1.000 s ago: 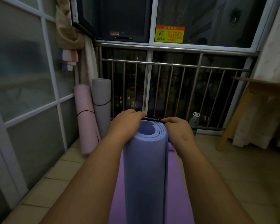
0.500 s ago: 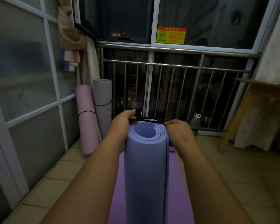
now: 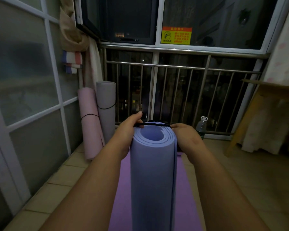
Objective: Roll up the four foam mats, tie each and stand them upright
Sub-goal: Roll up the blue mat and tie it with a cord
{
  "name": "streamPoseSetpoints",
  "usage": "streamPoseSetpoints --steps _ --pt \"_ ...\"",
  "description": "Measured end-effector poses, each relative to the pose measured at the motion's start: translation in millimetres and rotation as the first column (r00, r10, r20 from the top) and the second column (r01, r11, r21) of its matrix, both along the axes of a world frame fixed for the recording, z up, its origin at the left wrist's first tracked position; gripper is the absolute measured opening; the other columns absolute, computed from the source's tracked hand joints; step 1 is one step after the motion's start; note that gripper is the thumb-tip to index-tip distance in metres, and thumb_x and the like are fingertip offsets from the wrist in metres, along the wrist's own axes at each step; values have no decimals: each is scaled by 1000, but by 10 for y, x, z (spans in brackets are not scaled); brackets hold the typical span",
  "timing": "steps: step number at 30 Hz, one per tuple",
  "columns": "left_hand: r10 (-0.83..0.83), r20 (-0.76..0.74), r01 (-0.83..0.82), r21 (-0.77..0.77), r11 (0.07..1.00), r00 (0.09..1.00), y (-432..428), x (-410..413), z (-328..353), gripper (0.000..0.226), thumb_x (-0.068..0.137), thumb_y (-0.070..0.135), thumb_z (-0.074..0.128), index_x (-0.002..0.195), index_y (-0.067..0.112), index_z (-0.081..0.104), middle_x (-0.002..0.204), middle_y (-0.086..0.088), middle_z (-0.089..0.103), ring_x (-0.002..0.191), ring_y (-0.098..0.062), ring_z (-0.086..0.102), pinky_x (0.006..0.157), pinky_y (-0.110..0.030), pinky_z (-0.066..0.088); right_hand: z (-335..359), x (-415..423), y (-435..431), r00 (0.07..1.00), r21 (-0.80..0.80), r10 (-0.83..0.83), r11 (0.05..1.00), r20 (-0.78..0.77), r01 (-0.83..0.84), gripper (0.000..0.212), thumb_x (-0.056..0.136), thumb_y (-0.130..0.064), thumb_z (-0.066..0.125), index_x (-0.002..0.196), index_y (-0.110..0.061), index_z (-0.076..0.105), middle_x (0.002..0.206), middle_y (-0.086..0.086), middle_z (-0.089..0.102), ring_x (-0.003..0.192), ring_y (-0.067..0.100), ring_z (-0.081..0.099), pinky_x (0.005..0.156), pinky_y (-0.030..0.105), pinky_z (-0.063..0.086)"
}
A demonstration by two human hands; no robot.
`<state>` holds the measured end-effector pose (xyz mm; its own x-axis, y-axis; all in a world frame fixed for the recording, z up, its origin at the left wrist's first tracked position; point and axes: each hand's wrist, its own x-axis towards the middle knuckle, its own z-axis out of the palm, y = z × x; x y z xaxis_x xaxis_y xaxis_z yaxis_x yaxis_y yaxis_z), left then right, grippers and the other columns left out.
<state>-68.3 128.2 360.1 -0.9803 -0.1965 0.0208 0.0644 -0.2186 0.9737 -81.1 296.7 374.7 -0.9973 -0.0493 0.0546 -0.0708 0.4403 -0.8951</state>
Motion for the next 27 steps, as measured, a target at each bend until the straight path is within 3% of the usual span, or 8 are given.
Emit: streamPoseSetpoints --steps 3,9,11,15,18,22,25,27 --pt "2 1 -2 -3 1000 1000 -15 -3 -11 37 94 43 55 68 16 53 54 4 56 52 -13 54 68 -29 41 20 83 13 1000 -65 0 998 32 2 26 97 -13 53 119 -7 66 121 15 66 113 35 62 83 35 50" --pt "35 1 -35 -13 999 999 34 -5 -11 36 96 40 53 71 15 52 49 5 57 43 -6 55 61 -29 42 104 96 13 994 64 36 997 101 -42 37 104 -18 40 133 0 54 135 21 56 124 38 53 96 40 46" --pt "30 1 -30 -6 1000 1000 15 -12 -6 37 95 42 53 71 15 52 54 3 57 45 -7 55 62 -29 42 124 117 -1 993 78 50 995 103 -58 37 104 -19 40 134 -2 54 135 19 56 125 36 53 91 37 46" --pt "2 -2 -2 -13 1000 1000 0 -7 -18 34 95 42 53 74 16 55 49 6 58 45 -7 57 61 -29 41 111 128 0 992 164 114 979 62 -123 31 102 -17 45 129 -8 58 127 16 61 115 35 59 86 36 50" --pt "-14 3 14 -50 999 1000 6 -3 -7 39 95 45 53 99 8 62 50 9 59 51 -9 57 63 -30 40 92 142 1 987 310 159 938 5 -153 24 102 -15 43 116 -10 62 107 13 66 97 33 64 84 45 57" --pt "-30 12 31 -71 997 999 -24 7 -25 55 94 49 53 119 0 50 56 5 64 63 -15 58 72 -33 41 34 140 44 976 69 211 976 -52 -208 22 106 -24 35 106 -37 54 87 -9 61 77 8 57 61 21 44" --pt "14 13 -13 -41 999 1000 24 17 -12 65 94 50 53 130 -5 45 86 -11 69 65 -15 61 67 -31 44 -4 92 17 983 152 178 974 -47 -169 23 104 -16 41 104 -19 64 95 4 66 83 20 62 68 29 52" --pt "85 2 -85 -2 996 996 81 29 -5 69 94 52 53 134 -3 43 113 -15 60 93 -24 65 77 -36 49 -68 11 7 993 182 82 981 -88 -65 20 100 -15 47 93 -13 66 96 7 65 83 23 62 74 36 53"
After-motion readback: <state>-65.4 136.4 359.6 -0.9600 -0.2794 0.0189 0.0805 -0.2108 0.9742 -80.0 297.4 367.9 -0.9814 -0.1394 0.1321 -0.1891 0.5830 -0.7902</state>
